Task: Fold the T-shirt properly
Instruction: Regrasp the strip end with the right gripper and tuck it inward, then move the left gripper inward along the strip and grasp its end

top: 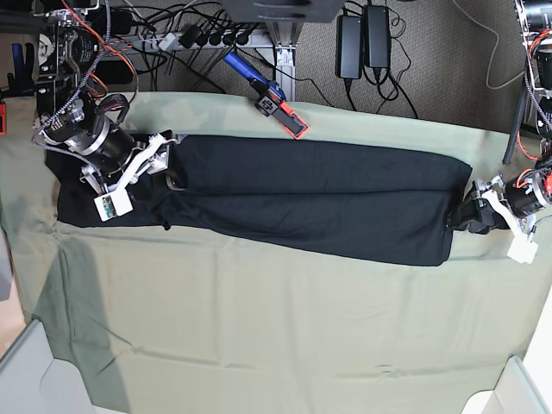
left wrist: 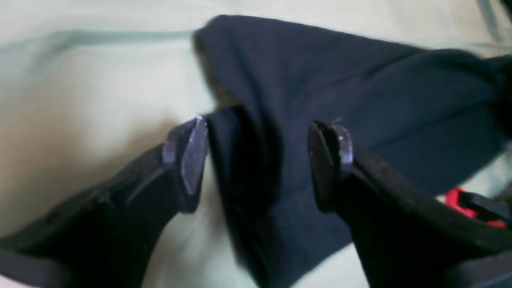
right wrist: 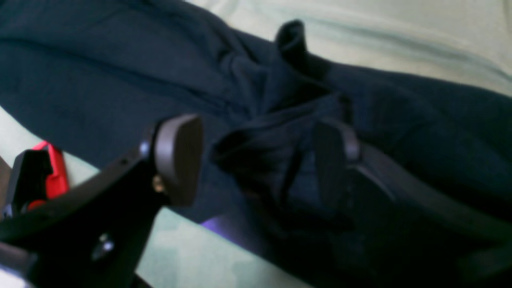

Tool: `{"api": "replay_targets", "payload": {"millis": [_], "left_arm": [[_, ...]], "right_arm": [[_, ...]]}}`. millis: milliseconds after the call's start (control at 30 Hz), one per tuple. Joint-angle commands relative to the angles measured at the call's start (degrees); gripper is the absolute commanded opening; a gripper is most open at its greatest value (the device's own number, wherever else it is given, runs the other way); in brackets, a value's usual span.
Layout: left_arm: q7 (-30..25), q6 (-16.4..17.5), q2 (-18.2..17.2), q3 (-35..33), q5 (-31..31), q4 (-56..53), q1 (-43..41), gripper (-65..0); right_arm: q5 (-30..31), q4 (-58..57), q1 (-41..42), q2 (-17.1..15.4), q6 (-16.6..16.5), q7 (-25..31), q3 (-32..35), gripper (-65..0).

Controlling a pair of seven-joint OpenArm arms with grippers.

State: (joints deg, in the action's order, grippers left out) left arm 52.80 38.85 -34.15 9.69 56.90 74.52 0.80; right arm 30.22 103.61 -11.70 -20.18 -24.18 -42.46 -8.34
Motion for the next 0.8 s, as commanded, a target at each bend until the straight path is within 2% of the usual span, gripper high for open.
{"api": "replay_targets", "payload": {"millis": [0, 167, 400, 767], "left_arm": [[-2.67, 1.15, -1.25, 0.39, -0.2, 0.85, 0.98, -22.5], [-6.97, 1.15, -0.42, 0.33, -8.66, -0.83, 1.79, -22.5], [-6.64, 1.15, 1.33, -0.04, -7.21, -3.02, 3.85, -22.5], [-8.26, 1.15, 2.08, -6.73, -8.57, -3.02, 3.98, -22.8]], "right_arm": [[0.87, 1.03, 0.57, -0.72, -3.91, 1.51, -0.44, -21.6], [0.85, 1.03, 0.57, -0.72, -3.91, 1.51, -0.44, -21.6], [0.85, 1.03, 0.57, -0.72, -3.91, 1.49, -0.44, -21.6], [0.83, 1.03, 0.57, -0.72, -3.91, 1.51, -0.44, -21.6]]}}
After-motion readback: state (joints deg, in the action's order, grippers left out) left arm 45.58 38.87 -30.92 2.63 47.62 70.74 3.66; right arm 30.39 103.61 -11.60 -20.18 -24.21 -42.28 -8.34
